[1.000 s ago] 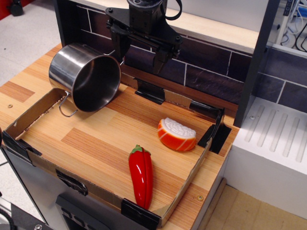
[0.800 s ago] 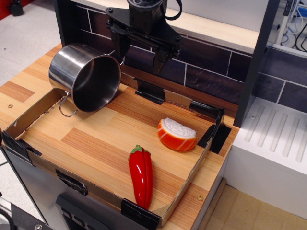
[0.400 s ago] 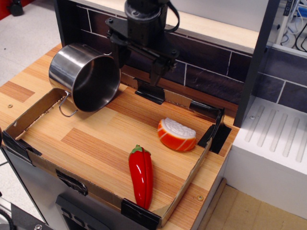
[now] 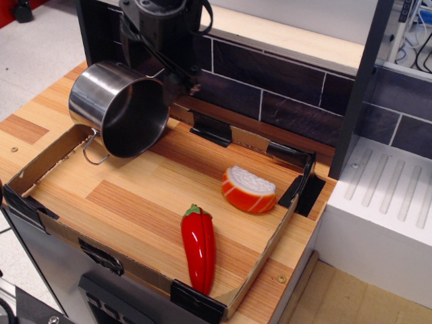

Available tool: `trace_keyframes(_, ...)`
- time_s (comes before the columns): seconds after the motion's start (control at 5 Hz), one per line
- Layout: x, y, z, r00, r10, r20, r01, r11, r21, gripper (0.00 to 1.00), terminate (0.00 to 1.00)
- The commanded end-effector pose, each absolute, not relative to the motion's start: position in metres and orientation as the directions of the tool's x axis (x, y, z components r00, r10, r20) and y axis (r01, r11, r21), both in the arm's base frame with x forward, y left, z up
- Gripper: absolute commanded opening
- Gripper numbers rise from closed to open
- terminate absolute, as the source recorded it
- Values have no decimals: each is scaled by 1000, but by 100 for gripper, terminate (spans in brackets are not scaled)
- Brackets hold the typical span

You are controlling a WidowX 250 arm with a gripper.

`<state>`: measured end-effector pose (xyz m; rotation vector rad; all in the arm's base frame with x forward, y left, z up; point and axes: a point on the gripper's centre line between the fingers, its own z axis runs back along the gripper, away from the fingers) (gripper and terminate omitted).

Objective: Upright metal pot

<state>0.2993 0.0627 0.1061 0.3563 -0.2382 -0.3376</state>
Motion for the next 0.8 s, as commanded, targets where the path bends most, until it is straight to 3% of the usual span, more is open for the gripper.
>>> trace_keyframes(0.0, 327, 84, 119, 912, -387, 138, 295, 850, 436, 100, 0)
trace_keyframes(0.6, 330, 91, 100, 943, -319, 95, 257, 880, 400, 100, 0)
